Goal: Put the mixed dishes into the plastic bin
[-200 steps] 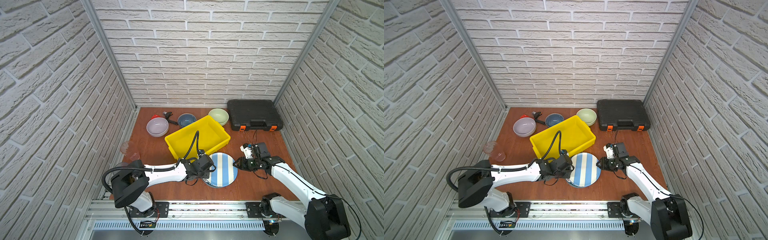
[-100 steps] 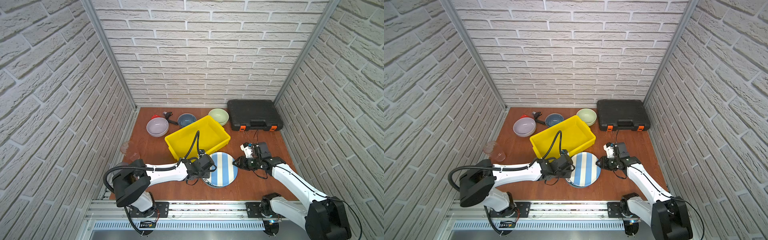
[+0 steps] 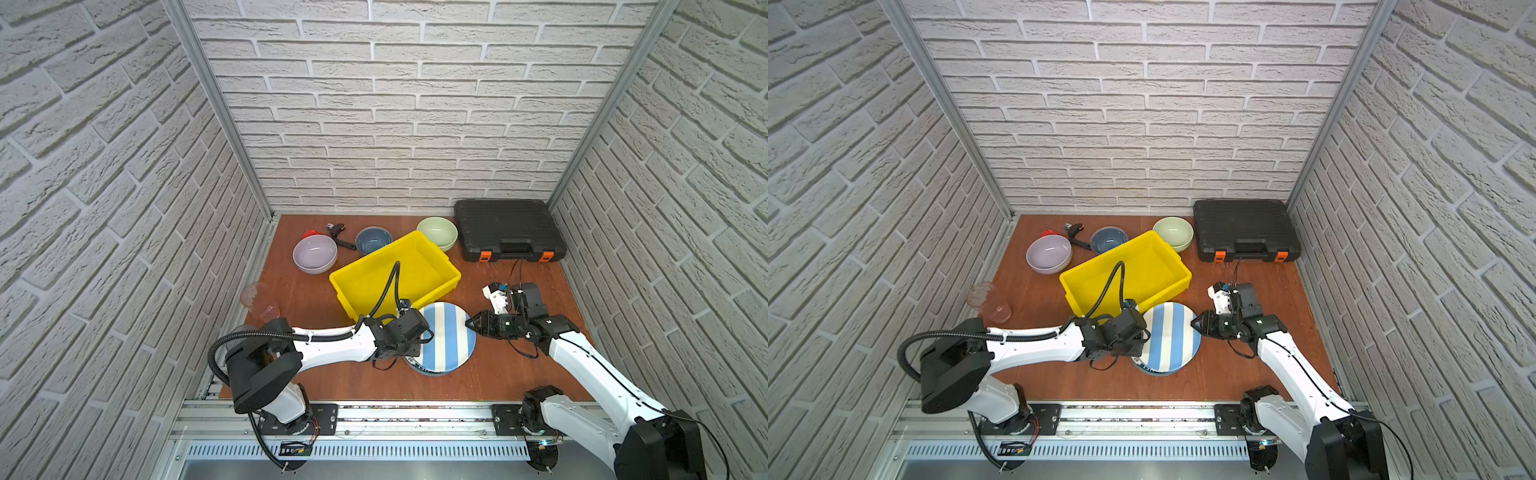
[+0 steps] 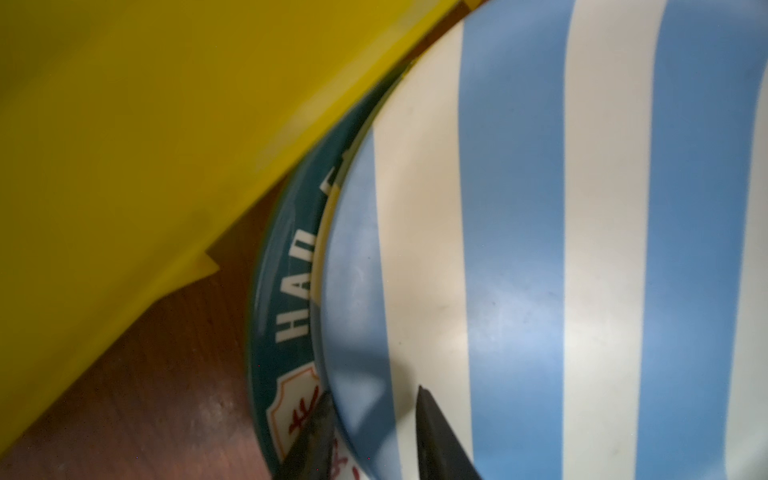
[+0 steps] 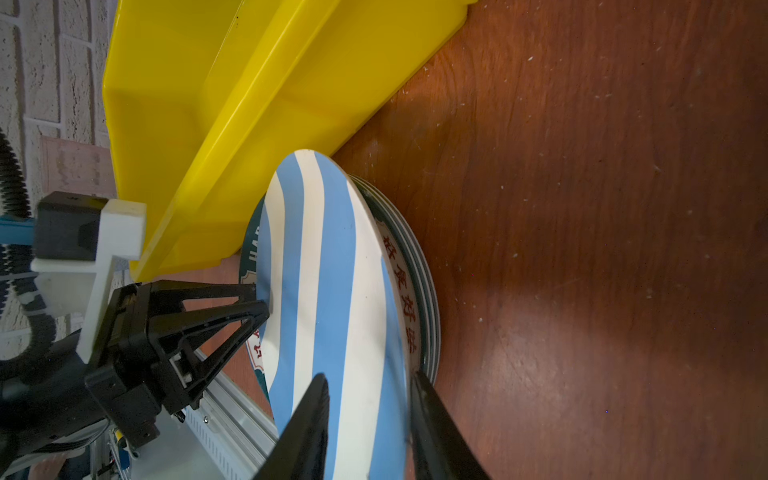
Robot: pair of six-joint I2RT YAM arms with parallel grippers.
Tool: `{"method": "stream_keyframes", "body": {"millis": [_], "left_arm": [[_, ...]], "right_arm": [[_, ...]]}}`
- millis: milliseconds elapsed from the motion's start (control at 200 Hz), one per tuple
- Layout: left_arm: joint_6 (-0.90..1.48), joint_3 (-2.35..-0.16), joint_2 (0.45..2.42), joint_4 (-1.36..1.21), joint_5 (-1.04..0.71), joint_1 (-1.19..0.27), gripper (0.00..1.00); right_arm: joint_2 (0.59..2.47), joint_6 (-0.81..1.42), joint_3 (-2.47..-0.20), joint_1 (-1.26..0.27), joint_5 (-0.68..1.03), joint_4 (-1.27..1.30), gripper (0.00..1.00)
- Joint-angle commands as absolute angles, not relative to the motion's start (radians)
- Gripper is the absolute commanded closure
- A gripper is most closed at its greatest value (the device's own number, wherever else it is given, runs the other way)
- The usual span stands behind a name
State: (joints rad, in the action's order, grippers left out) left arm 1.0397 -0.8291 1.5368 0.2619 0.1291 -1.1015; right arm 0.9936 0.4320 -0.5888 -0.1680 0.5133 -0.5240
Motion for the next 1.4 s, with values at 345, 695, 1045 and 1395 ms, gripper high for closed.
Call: {"method": "stream_keyframes", "body": {"millis": [345,695,1045,1395], "left_arm": [[1.015,-0.860,1.561,0.265,0.125,-1.096,0.66],[1.007,-0.864,1.570,0.264,0.123,-1.095,0.66],[1.008,-0.863,1.574,0.265,0.121,-1.094,0.66],[1.008,-0.866,1.584,0.270,0.117,-1.094,0.67]], "right_arm": [[0.988,0.380,-0.660,-0.178,0.535,-0.582,0.60],[1.017,0.418,-0.607,-0.178,0.601,-0.490,0.63],[1.025,0.374,-0.619,-0.177,0.347,-0.605,0.62],[1.073,0.379,-0.585,-0.177,0.384,-0.548,0.62]]}}
